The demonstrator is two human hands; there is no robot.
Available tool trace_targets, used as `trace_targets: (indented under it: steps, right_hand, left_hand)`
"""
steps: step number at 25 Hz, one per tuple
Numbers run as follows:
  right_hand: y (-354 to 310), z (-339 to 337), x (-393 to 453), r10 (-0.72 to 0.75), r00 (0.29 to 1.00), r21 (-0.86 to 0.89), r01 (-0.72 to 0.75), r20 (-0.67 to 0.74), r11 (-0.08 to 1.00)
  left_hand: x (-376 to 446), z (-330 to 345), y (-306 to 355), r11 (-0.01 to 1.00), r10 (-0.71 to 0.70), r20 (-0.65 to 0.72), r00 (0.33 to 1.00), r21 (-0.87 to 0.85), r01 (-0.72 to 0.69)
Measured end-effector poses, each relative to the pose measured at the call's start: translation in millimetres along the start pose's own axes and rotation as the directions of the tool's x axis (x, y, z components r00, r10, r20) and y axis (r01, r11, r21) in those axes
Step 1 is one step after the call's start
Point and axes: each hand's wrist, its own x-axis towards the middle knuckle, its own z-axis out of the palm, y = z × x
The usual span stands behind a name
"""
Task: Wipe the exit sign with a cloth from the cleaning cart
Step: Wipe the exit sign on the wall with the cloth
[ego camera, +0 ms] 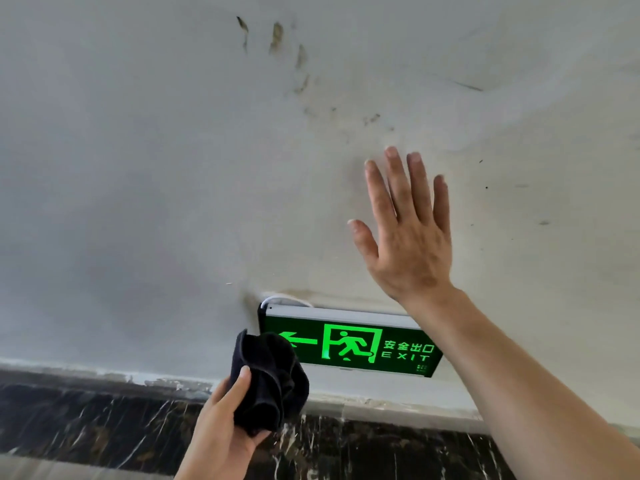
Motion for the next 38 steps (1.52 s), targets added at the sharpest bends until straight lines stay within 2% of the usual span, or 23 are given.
trace_targets:
  steps: [5,10,11,13,14,16,21,23,25,28,30,33,35,38]
  right_hand:
    - [7,37,6,-0.045,0.996,-0.085,0.038,-0.081,0.996]
    - [10,57,10,-0.058,0.981,-0.129,0.035,-0.183,0.991]
    - [10,59,10,-0.067,0.978,-0.137,0.040,-0.198,0.990]
    - [11,63,10,-0.083,0.971,-0.154,0.049,-0.224,0.987]
    - [11,64,10,-0.087,0.967,-0.156,0.050,-0.238,0.986]
    - [10,66,10,-0.088,0.960,-0.155,0.048,-0.266,0.987]
    - [10,69,10,-0.087,0.944,-0.150,0.041,-0.318,0.988]
    - [10,71,12,-0.091,0.938,-0.153,0.041,-0.336,0.987]
    - [10,74,13,-0.095,0.931,-0.151,0.044,-0.353,0.988]
    - [11,77,14,-0.096,0.922,-0.167,0.034,-0.376,0.985]
    - [11,77,13,-0.091,0.917,-0.175,0.024,-0.389,0.984]
    - [9,75,13,-0.094,0.916,-0.176,0.026,-0.390,0.984]
    - [10,75,13,-0.095,0.917,-0.179,0.026,-0.386,0.983]
    - [9,75,14,-0.096,0.915,-0.184,0.025,-0.391,0.983]
  left_hand:
    - [13,-23,20,0.992,0.112,-0.089,0.990,-0.054,-0.117]
    - [31,-25,33,0.958,0.285,-0.212,0.935,0.096,-0.270]
    - [33,-18,35,0.922,0.377,-0.253,0.891,0.194,-0.335]
    - [38,0,37,0.742,0.626,-0.262,0.734,0.489,-0.459]
    - [40,10,40,0.629,0.719,-0.209,0.663,0.600,-0.494]
    - [48,29,45,0.481,0.791,-0.087,0.606,0.699,-0.529]
    - [73,50,30,0.318,0.772,0.095,0.629,0.798,-0.511]
    - [75,48,16,0.294,0.755,0.123,0.645,0.815,-0.500]
    - [79,43,10,0.336,0.750,0.093,0.655,0.799,-0.499]
    - [80,38,12,0.450,0.735,0.030,0.678,0.727,-0.519]
    - [81,32,13,0.516,0.695,0.013,0.719,0.688,-0.511]
    - [91,14,4,0.619,0.590,-0.030,0.807,0.659,-0.428]
    - [100,0,-7,0.640,0.512,-0.060,0.857,0.692,-0.334]
    - [115,-17,-19,0.612,0.452,-0.078,0.889,0.752,-0.244]
